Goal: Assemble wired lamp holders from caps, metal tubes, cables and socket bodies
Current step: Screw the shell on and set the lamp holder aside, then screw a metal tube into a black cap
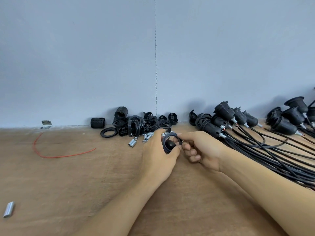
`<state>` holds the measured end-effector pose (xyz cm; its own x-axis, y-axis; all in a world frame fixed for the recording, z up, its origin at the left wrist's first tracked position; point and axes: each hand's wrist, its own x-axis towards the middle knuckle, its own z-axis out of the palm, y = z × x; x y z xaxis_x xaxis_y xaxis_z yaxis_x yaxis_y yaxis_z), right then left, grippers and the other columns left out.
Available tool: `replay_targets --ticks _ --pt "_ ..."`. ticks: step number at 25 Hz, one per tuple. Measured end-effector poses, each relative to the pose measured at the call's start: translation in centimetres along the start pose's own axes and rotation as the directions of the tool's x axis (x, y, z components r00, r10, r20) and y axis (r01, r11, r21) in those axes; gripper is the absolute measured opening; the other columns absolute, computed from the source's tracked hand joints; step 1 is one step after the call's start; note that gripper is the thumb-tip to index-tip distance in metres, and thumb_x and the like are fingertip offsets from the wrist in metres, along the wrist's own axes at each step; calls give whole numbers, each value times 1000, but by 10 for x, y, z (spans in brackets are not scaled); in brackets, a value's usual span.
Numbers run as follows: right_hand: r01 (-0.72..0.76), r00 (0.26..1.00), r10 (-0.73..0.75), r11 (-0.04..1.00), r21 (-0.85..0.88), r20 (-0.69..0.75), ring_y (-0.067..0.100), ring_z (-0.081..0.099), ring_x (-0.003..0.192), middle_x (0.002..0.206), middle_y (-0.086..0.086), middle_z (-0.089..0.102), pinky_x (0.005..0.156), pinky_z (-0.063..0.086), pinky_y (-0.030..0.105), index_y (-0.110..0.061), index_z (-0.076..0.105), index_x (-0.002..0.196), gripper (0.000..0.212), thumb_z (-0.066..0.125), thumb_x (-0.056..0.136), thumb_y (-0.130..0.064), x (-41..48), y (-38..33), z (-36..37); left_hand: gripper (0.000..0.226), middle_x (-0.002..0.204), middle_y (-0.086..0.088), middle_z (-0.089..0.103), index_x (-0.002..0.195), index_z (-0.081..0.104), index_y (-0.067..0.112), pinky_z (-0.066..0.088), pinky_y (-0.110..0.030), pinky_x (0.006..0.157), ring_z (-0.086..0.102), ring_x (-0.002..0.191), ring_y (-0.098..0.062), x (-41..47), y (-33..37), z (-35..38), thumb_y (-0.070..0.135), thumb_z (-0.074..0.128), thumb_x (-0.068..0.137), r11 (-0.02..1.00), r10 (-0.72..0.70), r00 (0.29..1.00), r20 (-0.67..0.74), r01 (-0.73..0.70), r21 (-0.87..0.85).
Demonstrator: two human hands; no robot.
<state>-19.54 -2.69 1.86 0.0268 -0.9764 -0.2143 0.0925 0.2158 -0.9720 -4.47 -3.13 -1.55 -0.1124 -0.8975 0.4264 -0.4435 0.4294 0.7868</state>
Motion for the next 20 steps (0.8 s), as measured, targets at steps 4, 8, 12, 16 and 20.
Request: replay_targets --ticks 4,8,12,16,20 --pt "35 999 -36 999 -22 -18 7 29 42 54 -1 43 35 18 18 -9 72 77 29 54 99 -17 -5 1 0 36 85 28 69 94 62 42 45 -8 67 64 76 6 0 0 -2 21 85 76 996 -7 1000 16 8 -91" --pt "64 998 -65 994 -87 -19 9 33 42 56 1 47 34 23 18 -5 67 91 20 53 101 -16 -5 3 2 44 82 29 68 89 58 48 42 -4 64 63 72 9 0 -1 -5 15 85 76 986 -58 998 17 60 -154" --pt "65 997 -67 997 -41 -40 7 26 43 54 -6 35 37 20 19 -10 69 87 22 55 100 -22 -2 -1 -5 48 84 26 68 95 53 51 42 -6 64 62 74 6 1 -2 -6 24 87 75 988 -100 992 77 108 -108" --pt "144 974 -125 986 88 -188 7 30 41 54 -7 41 37 23 20 -10 68 90 21 54 101 -23 5 -4 -22 43 77 13 65 117 59 35 38 -12 63 58 71 5 1 -4 -2 25 82 82 992 -128 987 96 130 -12" --pt "238 941 -280 947 -218 -190 11 50 49 81 4 73 43 39 24 -12 68 105 13 57 100 -16 6 5 -19 20 81 10 66 110 65 27 44 -8 67 61 74 7 4 -3 -3 24 71 91 979 -189 981 -48 184 -92"
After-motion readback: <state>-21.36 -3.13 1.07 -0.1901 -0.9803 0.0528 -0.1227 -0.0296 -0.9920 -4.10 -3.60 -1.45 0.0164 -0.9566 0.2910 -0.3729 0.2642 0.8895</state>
